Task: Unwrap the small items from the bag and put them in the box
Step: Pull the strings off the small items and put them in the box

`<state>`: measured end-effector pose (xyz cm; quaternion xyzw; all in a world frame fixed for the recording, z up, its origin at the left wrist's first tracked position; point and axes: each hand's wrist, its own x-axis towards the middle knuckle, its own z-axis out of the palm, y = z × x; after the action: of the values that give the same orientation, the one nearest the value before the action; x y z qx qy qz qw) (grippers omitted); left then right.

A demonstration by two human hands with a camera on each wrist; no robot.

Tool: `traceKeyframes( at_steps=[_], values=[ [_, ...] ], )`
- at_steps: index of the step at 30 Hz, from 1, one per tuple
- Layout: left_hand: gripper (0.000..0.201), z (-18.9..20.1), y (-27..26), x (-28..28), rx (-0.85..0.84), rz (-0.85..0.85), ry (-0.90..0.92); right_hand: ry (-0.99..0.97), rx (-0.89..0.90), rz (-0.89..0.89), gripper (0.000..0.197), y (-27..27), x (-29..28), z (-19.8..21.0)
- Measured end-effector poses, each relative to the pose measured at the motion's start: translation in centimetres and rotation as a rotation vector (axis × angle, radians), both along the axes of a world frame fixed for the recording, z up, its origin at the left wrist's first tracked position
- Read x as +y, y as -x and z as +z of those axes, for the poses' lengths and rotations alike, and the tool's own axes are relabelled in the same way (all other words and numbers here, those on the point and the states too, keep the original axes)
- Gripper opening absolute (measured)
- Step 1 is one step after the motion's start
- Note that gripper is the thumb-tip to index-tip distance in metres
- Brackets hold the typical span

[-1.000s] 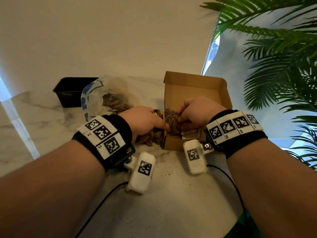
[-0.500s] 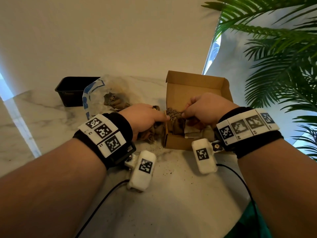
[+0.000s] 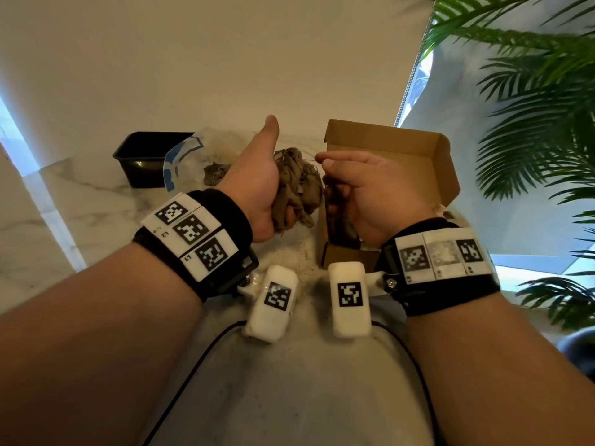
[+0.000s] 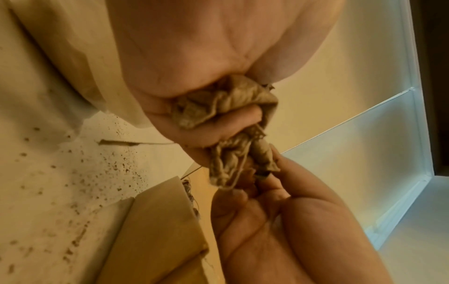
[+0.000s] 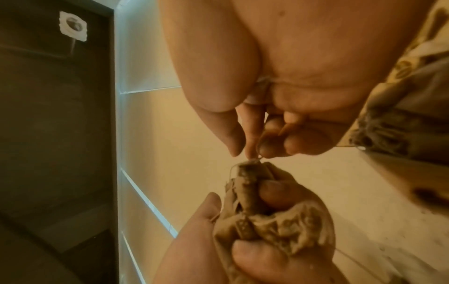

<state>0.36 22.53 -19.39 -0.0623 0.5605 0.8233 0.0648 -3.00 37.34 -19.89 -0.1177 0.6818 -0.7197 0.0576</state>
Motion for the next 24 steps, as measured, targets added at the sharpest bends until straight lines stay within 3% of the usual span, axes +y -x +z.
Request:
traceKeyframes(
  at_steps=[6,14,17,20,24],
  values=[
    [0.090,0.0,-0.4,0.3,-0.013,-0.064,0.017,0.098,0.008,0.009,0.013,-0.2,0.2,-0.6],
    [0.096,0.3,-1.2,0.7,-0.004,-0.153,0.009,0.072,0.063,0.029,0.001,-0.9,0.0,-0.8],
    [0.104,0.3,-1.5,0.7,-0.018,-0.191,0.040,0.052,0.045,0.036,0.007,-0.7,0.0,-1.0],
    [0.100,0.6,-1.7,1.0,-0.006,-0.202,0.033,0.043,0.040,0.028,0.013,-0.6,-0.1,-1.1],
    [0.086,0.8,-2.0,1.2,0.061,-0.198,0.058,-0.007,0.057,0.019,0.005,-0.6,-0.1,-1.2]
  ],
)
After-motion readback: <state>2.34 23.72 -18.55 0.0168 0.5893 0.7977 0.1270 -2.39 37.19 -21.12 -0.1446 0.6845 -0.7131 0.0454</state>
